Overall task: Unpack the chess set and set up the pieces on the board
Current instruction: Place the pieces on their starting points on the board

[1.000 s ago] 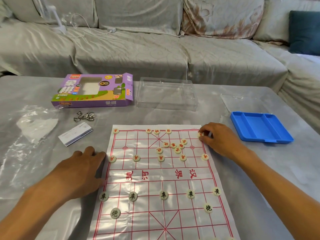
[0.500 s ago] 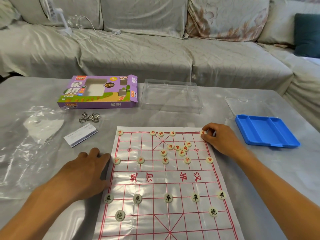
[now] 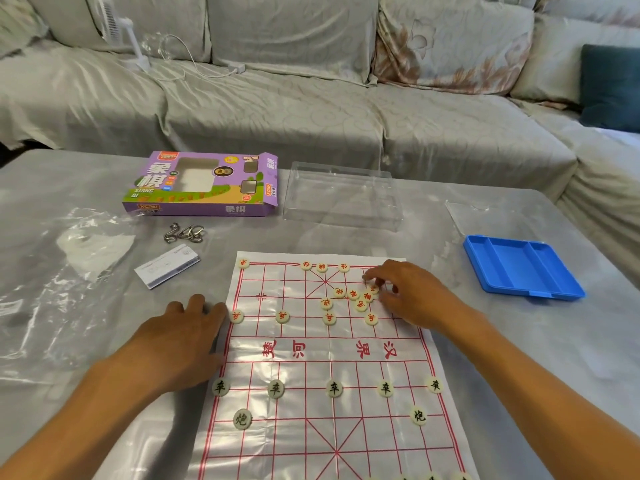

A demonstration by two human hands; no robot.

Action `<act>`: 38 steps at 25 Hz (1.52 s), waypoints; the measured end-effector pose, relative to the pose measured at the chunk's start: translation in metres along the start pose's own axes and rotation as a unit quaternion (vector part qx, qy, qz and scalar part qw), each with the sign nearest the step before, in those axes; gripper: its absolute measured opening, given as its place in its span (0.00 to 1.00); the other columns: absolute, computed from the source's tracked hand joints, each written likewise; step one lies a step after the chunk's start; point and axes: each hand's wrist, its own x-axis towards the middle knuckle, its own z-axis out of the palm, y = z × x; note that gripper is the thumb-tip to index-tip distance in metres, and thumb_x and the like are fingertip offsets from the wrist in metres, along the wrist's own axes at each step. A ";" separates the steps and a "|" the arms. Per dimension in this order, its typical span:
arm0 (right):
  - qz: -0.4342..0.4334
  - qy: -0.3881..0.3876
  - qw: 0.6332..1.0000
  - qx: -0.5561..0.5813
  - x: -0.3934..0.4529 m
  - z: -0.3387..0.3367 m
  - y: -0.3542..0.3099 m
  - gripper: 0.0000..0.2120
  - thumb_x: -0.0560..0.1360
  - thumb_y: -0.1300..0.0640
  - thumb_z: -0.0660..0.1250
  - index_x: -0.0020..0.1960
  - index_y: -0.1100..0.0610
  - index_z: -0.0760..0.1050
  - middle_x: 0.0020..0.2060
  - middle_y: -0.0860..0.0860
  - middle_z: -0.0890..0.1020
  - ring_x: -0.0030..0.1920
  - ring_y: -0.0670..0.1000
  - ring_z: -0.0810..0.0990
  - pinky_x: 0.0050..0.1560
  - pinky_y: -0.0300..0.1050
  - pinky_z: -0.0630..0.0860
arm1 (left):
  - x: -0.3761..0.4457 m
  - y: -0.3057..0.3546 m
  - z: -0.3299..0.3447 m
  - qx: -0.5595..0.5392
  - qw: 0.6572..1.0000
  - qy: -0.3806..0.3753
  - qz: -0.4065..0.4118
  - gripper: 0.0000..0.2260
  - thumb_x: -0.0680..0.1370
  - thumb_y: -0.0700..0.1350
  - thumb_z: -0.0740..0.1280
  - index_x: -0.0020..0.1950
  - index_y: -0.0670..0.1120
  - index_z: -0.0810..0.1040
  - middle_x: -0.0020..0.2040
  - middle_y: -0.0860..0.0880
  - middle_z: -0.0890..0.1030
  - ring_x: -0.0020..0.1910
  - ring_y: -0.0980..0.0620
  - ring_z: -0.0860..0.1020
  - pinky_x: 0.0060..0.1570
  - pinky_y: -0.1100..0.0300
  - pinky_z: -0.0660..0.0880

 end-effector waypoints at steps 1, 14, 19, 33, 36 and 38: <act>-0.006 -0.007 1.000 -0.011 0.002 0.000 -0.002 0.15 0.79 0.51 0.63 0.65 0.44 0.73 0.64 0.45 0.75 0.60 0.48 0.75 0.57 0.38 0.70 | 0.000 0.001 -0.001 0.002 1.000 0.002 0.002 0.30 0.78 0.61 0.60 0.75 0.55 0.51 0.72 0.51 0.59 0.67 0.51 0.66 0.53 0.63 0.71; 0.018 0.013 0.999 -0.031 0.015 -0.006 0.004 0.14 0.77 0.48 0.65 0.61 0.50 0.76 0.58 0.47 0.79 0.53 0.47 0.76 0.55 0.38 0.73 | 0.002 -0.001 0.000 -0.003 1.000 0.020 0.006 0.31 0.77 0.62 0.61 0.75 0.56 0.51 0.72 0.52 0.59 0.67 0.52 0.66 0.53 0.64 0.71; 0.011 0.052 0.998 -0.046 0.042 -0.005 -0.009 0.13 0.77 0.48 0.66 0.59 0.52 0.78 0.55 0.48 0.80 0.50 0.48 0.77 0.53 0.39 0.74 | 0.001 -0.002 0.000 -0.008 1.000 0.023 0.010 0.30 0.77 0.63 0.60 0.74 0.57 0.52 0.71 0.52 0.60 0.65 0.52 0.67 0.50 0.64 0.71; 0.056 0.016 0.996 -0.064 0.037 -0.011 0.016 0.14 0.75 0.48 0.68 0.59 0.51 0.79 0.55 0.48 0.81 0.46 0.46 0.74 0.53 0.39 0.74 | 0.003 -0.002 0.002 -0.008 1.000 0.020 0.012 0.30 0.77 0.63 0.59 0.74 0.58 0.51 0.71 0.53 0.59 0.66 0.53 0.66 0.49 0.66 0.70; 0.056 0.004 0.997 -0.056 0.039 -0.010 0.019 0.14 0.76 0.49 0.68 0.60 0.51 0.78 0.56 0.48 0.81 0.48 0.47 0.76 0.54 0.40 0.74 | 0.003 -0.002 0.002 -0.008 1.000 0.017 0.010 0.30 0.76 0.64 0.60 0.74 0.58 0.51 0.71 0.53 0.59 0.66 0.53 0.66 0.50 0.66 0.71; 0.054 -0.004 0.997 -0.053 0.040 -0.010 0.021 0.14 0.76 0.50 0.68 0.60 0.51 0.78 0.57 0.49 0.81 0.50 0.48 0.77 0.55 0.40 0.74 | 0.005 -0.003 0.003 -0.004 1.000 0.012 0.009 0.30 0.76 0.64 0.60 0.74 0.58 0.52 0.71 0.53 0.59 0.66 0.53 0.66 0.50 0.66 0.71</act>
